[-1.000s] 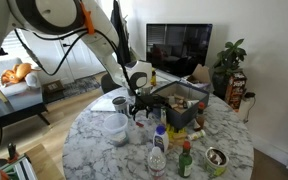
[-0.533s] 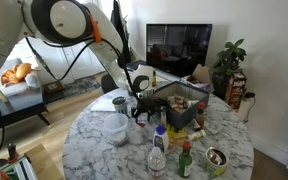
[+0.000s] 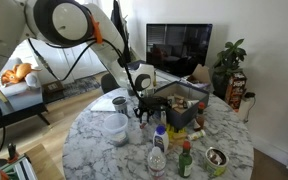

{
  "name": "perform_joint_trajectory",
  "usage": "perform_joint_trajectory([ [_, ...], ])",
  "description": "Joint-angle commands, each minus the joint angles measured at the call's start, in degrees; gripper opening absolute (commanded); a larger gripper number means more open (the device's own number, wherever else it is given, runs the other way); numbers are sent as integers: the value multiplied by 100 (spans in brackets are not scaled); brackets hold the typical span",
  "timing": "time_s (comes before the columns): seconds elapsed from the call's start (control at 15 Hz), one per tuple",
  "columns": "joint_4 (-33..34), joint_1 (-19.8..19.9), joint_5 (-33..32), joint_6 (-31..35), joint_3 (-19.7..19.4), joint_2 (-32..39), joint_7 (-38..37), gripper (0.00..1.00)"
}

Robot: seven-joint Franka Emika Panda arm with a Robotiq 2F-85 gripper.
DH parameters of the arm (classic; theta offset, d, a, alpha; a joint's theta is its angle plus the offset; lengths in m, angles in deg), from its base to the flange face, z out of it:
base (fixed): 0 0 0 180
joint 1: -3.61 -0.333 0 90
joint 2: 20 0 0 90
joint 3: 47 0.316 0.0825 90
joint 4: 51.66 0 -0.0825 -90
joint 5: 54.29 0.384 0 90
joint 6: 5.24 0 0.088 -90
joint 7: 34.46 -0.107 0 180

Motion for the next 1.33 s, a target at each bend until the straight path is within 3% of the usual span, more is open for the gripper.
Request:
perform_joint_trajectory([
  [0.0, 193, -21, -227, -228, -30, 162, -210, 15],
  [0.13, 226, -25, -253, -271, -35, 182, -245, 1],
  [0.2, 213, -19, -255, -275, -28, 163, -258, 33],
  [0.4, 18, 46, -152, -210, -8, -75, -443, 44],
  [0.87, -148, 185, 80, -586, -92, -319, -1780, 95],
  [0.93, -135, 216, 92, -691, -86, -291, -1939, 100],
  [1.27, -84, 391, 243, -803, 61, -104, -2295, 100],
])
